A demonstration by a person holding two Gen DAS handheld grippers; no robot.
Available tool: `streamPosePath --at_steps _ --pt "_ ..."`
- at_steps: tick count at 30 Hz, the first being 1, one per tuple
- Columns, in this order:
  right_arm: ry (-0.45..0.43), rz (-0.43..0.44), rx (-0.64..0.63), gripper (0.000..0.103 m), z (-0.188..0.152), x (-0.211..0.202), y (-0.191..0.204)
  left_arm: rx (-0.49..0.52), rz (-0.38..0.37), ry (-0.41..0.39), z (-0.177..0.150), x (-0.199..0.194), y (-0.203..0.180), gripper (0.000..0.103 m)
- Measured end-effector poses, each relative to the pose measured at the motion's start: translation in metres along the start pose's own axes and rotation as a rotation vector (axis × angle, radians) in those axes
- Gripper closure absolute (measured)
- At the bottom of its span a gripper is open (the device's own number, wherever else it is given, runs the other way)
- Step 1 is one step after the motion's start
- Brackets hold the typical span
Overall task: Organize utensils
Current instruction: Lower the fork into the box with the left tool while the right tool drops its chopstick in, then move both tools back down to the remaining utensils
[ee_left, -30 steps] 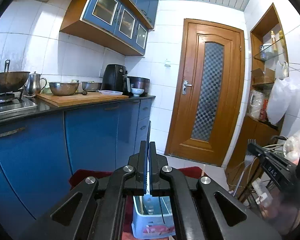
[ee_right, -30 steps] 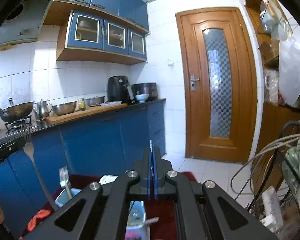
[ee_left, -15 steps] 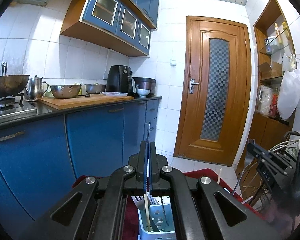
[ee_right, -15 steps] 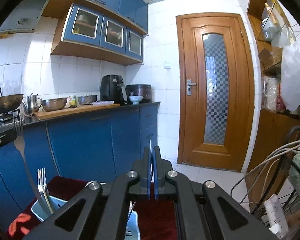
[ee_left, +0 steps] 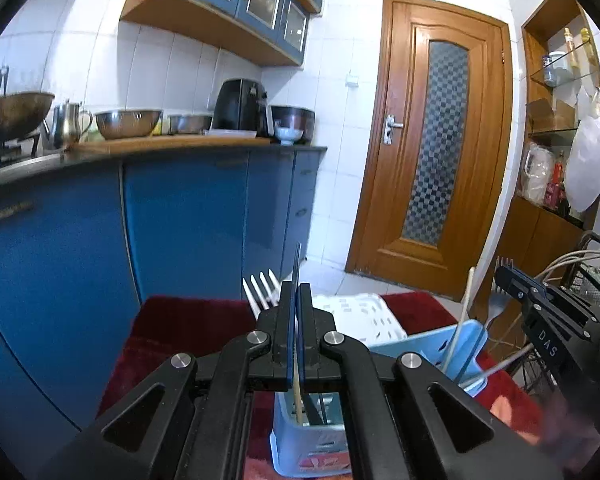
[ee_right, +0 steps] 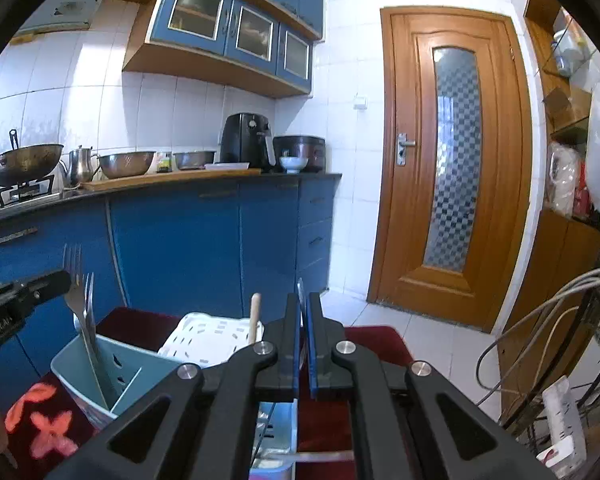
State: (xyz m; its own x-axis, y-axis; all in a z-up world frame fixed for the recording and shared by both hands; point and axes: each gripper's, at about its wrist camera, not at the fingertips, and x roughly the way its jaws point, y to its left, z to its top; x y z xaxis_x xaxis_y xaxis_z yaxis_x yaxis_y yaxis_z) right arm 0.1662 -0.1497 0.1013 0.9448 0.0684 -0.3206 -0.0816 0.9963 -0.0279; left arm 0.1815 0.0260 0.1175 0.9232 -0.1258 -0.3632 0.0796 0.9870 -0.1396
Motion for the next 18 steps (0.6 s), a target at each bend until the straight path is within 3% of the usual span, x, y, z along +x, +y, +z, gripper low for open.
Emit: streamPosePath --at_steps 8,11,15,18 --pt "0.065 0.063 0.041 0.098 -0.009 0.006 0.002 0.020 -0.025 0.044 -0.016 0.006 -0.004 0.103" --pt "0.068 0.082 0.053 0.088 -0.010 0.004 0.002 0.019 -0.033 0.057 -0.019 0.007 -0.005 0.103" --pt "0.060 0.113 0.064 0.079 -0.007 -0.002 0.002 0.008 -0.038 0.075 -0.020 0.004 -0.005 0.086" --pt "0.047 0.125 0.072 0.078 -0.004 -0.009 0.001 0.001 -0.054 0.075 -0.018 -0.001 -0.005 0.085"
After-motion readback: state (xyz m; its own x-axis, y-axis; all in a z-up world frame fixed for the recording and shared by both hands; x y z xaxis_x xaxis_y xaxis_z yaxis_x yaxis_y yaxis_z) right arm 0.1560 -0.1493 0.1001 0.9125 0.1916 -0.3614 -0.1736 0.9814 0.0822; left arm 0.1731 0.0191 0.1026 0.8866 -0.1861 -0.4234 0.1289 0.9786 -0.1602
